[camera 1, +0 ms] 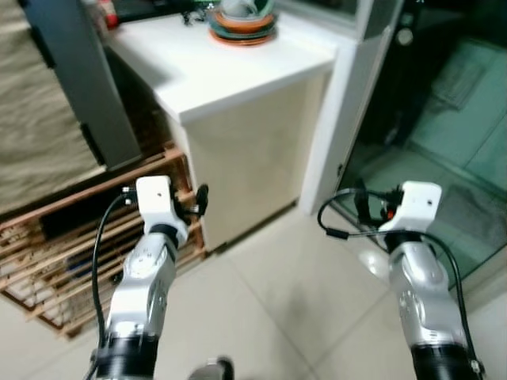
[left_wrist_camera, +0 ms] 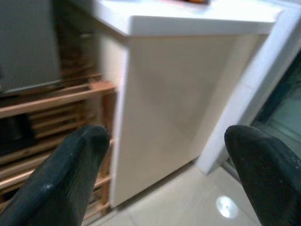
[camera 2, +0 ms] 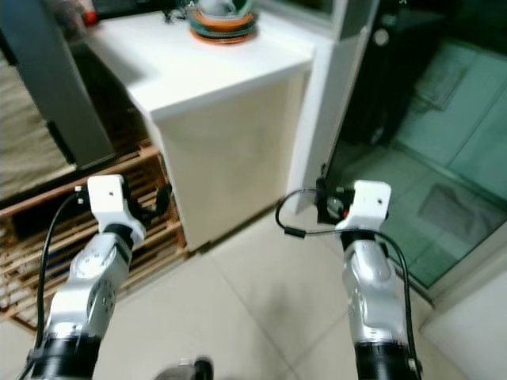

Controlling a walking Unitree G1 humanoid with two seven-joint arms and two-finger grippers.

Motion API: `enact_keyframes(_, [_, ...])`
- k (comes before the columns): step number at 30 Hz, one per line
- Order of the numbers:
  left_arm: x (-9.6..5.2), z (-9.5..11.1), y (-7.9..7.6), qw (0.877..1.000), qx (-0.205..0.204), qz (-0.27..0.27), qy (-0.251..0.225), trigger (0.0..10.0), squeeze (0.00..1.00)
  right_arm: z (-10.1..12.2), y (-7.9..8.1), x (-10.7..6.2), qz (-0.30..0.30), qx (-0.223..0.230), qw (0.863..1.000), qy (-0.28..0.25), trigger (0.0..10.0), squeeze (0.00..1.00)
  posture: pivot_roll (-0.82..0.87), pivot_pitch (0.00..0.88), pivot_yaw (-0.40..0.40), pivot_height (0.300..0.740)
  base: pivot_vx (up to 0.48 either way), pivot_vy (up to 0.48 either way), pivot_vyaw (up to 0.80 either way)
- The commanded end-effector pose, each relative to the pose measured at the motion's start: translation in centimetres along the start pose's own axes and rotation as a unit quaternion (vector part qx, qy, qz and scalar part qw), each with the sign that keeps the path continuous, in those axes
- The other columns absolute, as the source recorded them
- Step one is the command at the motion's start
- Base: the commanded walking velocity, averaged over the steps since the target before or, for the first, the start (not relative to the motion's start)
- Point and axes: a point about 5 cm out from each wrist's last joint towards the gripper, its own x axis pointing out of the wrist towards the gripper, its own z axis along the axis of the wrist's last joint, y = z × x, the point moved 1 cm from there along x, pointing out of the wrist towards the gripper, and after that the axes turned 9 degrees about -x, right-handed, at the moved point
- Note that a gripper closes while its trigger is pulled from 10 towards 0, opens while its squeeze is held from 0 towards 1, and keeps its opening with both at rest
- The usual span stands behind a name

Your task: Restocking fridge

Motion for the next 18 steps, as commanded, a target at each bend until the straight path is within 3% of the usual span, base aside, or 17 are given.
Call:
enact_keyframes(1, [-0.4, 0.8, 0.1, 1.000, 0.003, 0.000, -0.001, 10.0, 0.00, 0.4, 0.0, -0.6, 0.011, 0.000, 1.000, -0.003, 10.0, 0.00, -0.12, 0.000, -0.006, 0.740, 0.000, 0.000, 0.42])
enact_keyframes(5, [-0.2, 0.6, -0.6, 1.000, 0.009, -0.012, 0.006, 10.0, 0.00, -0.1, 0.4, -0.8, 0.022, -0.002, 1.000, 0.005, 10.0, 0.00, -0.12, 0.000, -0.006, 0.740, 0.000, 0.000, 0.42])
enact_keyframes(8, [0.5, 1.2, -1.4, 1.000, 0.017, -0.019, -0.006, 10.0, 0.00, 0.3, 0.9, 0.1, 0.030, 0.000, 1.000, 0.001, 10.0, 0.01, -0.12, 0.000, -0.003, 0.740, 0.000, 0.000, 0.42])
enact_keyframes(13, [0.5, 2.1, -2.5, 0.997, 0.063, -0.047, -0.026, 10.0, 0.00, 0.6, 1.5, 0.4, 0.044, -0.004, 0.999, -0.002, 10.0, 0.00, -0.13, 0.000, -0.001, 0.740, 0.000, 0.000, 0.42])
enact_keyframes(18, [1.0, 2.4, -2.3, 0.999, 0.034, -0.024, -0.033, 10.0, 0.00, 0.4, 1.5, 1.0, 0.040, -0.010, 0.999, 0.013, 10.0, 0.01, -0.12, 0.000, -0.002, 0.740, 0.205, 0.000, 0.42])
